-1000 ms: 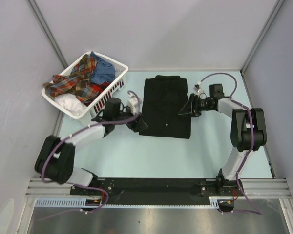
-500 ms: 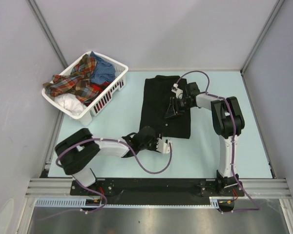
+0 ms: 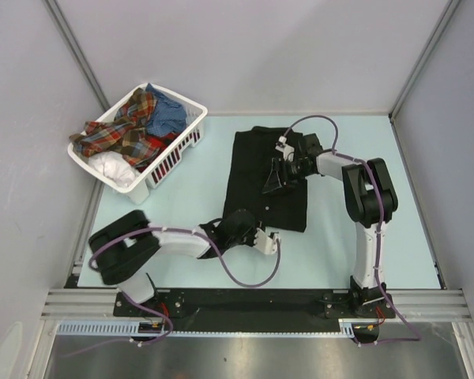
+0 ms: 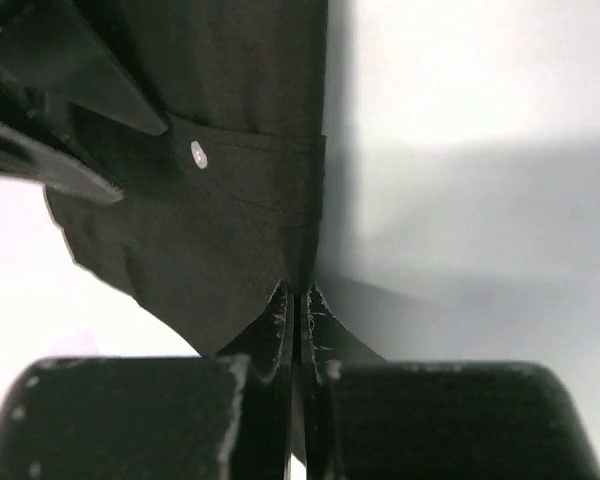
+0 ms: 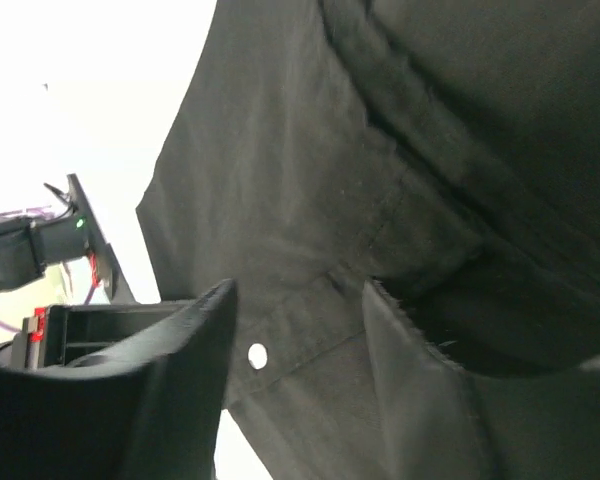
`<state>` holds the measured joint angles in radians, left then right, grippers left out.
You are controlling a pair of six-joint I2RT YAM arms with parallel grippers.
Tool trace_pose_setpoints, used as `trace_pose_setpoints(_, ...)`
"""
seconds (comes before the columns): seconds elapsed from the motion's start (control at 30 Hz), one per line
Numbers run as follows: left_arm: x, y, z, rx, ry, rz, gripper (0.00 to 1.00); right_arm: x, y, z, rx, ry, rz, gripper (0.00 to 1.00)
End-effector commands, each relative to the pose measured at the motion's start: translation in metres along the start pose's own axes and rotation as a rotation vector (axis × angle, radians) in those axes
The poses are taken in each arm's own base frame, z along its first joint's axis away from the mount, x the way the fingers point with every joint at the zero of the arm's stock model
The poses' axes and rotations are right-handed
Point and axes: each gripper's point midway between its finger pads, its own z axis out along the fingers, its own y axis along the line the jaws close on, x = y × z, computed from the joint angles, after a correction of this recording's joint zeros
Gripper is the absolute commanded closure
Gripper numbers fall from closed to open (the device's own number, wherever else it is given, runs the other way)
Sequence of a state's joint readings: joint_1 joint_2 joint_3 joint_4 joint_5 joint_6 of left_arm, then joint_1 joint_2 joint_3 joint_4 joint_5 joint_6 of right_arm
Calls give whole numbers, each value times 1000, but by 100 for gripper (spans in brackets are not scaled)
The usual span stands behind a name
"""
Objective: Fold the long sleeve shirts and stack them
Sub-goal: Fold the shirt
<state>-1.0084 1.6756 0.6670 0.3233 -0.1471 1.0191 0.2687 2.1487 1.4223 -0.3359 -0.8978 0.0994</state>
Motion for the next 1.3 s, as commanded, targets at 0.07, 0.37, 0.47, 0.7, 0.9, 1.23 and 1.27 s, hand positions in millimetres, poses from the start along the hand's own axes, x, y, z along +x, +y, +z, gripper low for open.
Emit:
trace_pose_setpoints(0.07,-52,-69,-75,330,-74,-99,100,-14,46,-49,5,-53,-91,34)
trace_pose_setpoints(0.37,-105,-96,-146,623,-147,-340,100,23,38,-65,22,31,-110,42)
trace_pose_setpoints(0.47,-127,-76,-171,677,-207,-395,100,27,44,-71,0,40,-131,42)
trace_pose_setpoints(0.7,-118,2,-157,689,-226,-533,100,0,44,-101,-8,-16,-157,32)
trace_pose_setpoints(0.9,-59,40,-88,729,-156,-658,100,-23,35,-132,-6,-94,-120,22)
trace_pose_setpoints(1.23,14,78,-1,733,-190,-899,89,4,36,-129,-65,-109,-55,11)
trace_pose_setpoints(1.27,16,80,2,729,-191,-912,87,9,33,-127,-60,-108,-22,9)
